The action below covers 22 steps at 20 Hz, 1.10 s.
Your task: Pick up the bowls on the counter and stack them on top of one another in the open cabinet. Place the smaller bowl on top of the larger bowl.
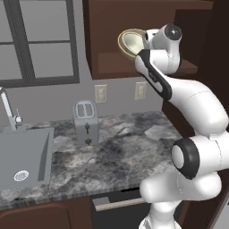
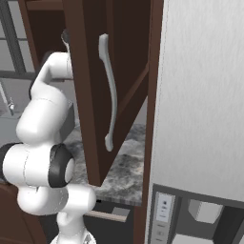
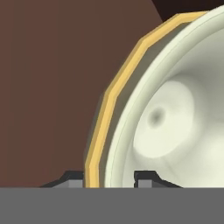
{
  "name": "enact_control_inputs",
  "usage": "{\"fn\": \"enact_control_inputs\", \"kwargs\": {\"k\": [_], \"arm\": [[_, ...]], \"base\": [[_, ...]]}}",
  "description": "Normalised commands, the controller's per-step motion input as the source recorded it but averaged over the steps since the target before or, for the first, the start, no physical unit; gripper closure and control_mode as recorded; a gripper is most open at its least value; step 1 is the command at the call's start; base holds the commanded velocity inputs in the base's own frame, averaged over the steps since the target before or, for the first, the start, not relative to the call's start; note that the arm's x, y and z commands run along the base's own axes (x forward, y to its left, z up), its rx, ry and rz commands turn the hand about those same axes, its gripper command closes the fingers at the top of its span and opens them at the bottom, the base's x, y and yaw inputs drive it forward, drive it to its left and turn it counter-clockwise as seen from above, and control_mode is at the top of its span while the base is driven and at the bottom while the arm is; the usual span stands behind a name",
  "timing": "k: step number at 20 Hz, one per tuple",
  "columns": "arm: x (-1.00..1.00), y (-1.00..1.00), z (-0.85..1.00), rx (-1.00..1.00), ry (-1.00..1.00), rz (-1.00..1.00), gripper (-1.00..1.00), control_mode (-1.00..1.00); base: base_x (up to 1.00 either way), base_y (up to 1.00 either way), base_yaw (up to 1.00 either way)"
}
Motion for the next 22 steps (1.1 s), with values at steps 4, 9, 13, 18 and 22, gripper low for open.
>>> {"fn": "enact_control_inputs", "kwargs": {"k": [4,9,13,18,22], "arm": [[0.42,0.00,-0.05,0.00,0.00,0.00,1.00,-1.00],[0.26,0.00,0.00,0.00,0.00,0.00,1.00,-1.00],[0.20,0.00,0.00,0.00,0.01,0.00,-1.00,-1.00],[0.06,0.00,0.07,0.00,0.01,-0.01,-1.00,-1.00],[-0.25,-0.06,0.37,0.00,0.06,-0.01,-1.00,-1.00]], "base": [[0.00,0.00,0.00],[0.00,0.00,0.00],[0.00,0.00,0.00],[0.00,0.00,0.00],[0.00,0.00,0.00]]}}
